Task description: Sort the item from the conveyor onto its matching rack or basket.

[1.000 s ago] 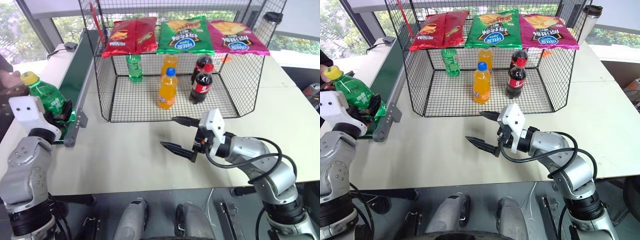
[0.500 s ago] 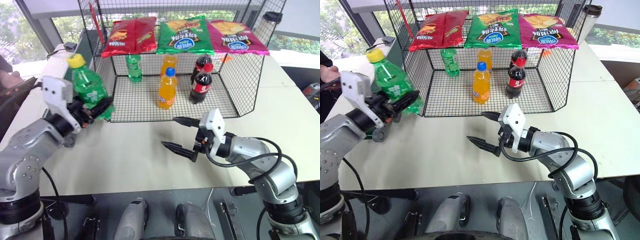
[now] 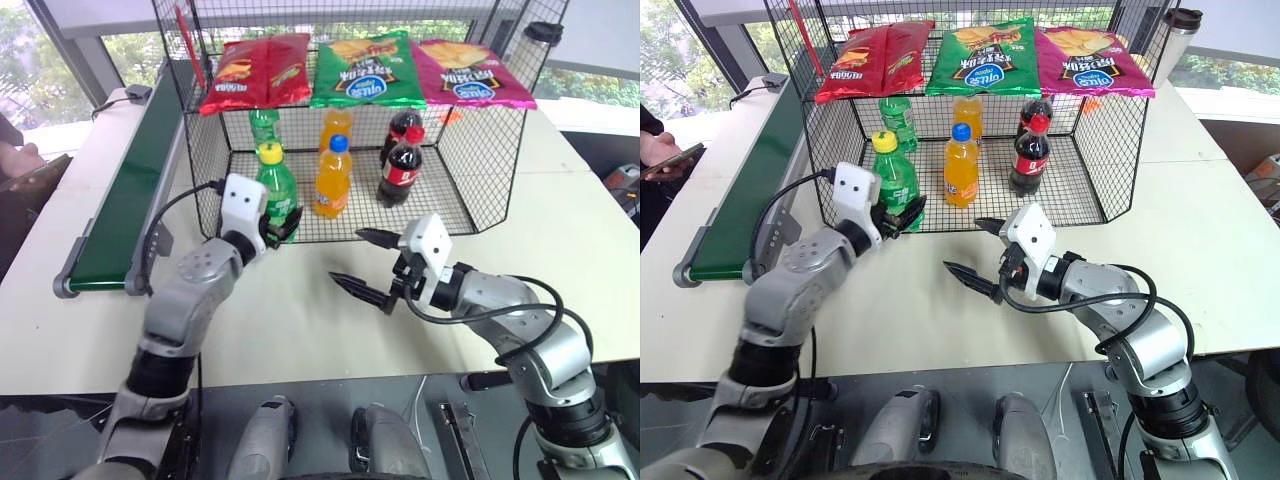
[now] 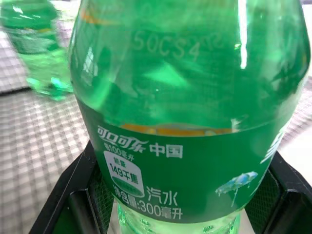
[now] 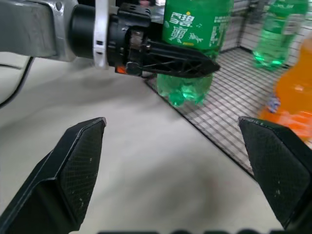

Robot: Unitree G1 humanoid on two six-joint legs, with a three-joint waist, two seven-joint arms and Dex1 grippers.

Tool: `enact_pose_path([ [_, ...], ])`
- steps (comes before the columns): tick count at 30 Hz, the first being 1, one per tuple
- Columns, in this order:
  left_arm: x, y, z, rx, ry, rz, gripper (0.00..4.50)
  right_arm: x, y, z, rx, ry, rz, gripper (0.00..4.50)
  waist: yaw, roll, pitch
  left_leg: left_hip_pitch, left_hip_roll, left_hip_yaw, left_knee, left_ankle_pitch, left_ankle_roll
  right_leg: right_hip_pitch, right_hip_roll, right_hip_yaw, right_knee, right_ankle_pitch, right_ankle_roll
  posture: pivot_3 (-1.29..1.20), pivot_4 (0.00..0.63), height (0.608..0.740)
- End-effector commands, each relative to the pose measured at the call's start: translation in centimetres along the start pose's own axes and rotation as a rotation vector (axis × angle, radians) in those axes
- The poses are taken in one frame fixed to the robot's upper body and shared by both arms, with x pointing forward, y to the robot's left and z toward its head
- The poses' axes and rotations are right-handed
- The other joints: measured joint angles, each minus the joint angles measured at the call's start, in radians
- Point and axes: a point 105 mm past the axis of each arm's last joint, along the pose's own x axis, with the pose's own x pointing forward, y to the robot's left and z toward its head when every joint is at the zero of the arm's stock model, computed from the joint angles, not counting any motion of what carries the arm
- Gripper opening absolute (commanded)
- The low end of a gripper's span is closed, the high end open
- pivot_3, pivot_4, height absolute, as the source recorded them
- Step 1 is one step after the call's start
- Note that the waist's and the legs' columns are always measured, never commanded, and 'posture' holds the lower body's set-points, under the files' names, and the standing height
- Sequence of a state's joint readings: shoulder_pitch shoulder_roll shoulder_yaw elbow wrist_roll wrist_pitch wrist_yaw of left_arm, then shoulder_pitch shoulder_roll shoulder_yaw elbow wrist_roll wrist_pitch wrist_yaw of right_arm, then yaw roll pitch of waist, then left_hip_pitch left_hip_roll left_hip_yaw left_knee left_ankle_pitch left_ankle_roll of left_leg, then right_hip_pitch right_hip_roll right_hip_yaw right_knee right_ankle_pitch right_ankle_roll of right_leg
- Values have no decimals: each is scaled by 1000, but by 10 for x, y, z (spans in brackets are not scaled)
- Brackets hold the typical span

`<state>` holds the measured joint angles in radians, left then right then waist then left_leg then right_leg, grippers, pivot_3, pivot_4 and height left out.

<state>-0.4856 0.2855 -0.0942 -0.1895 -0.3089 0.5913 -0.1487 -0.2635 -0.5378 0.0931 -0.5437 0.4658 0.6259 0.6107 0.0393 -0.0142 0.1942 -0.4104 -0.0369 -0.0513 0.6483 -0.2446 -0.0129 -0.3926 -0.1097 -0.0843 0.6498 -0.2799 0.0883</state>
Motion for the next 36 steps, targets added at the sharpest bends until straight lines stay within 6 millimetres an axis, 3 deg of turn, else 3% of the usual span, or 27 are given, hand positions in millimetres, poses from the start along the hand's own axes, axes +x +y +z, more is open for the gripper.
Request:
enact_pose_path([
  [1, 12, 5, 27, 52, -127, 66, 2783, 0, -6, 5, -40, -6, -45, 4500, -1, 0, 0, 0, 0, 0, 0, 0, 0, 0, 0, 0, 0, 0, 0, 0, 150, 739],
  [10, 39, 13, 17, 70, -110, 150, 2783, -2, -16, -1, -52, 21, -112, 4500, -1, 0, 0, 0, -1, 0, 0, 0, 0, 0, -1, -1, 0, 0, 0, 0, 150, 739],
  [23, 46, 23, -8, 45, -28, 233, 2783, -7, -16, -8, -50, 38, -127, 4500, -2, 0, 0, 0, -1, 0, 1, 0, 0, 0, -1, -1, 0, 0, 1, 0, 150, 739],
  [26, 46, 23, -8, 27, -39, 232, 4326, -7, -16, -8, -50, 39, -125, 4500, -1, 0, 0, 0, -1, 0, 1, 0, 0, 0, -1, -1, 0, 0, 1, 0, 150, 739],
  [27, 46, 23, -7, 22, -42, 230, 4473, -7, -16, -8, -51, 40, -124, 4500, -1, 0, 0, 0, -1, 0, 1, 0, 0, 0, -1, -1, 0, 0, 1, 0, 150, 739],
  [36, 31, 23, -3, 54, -38, 189, 4473, -5, -13, -6, -53, 37, -113, 4500, -4, 0, 0, 0, -1, 0, 1, 0, 0, 0, -1, -1, 1, 0, 1, 0, 150, 739],
])
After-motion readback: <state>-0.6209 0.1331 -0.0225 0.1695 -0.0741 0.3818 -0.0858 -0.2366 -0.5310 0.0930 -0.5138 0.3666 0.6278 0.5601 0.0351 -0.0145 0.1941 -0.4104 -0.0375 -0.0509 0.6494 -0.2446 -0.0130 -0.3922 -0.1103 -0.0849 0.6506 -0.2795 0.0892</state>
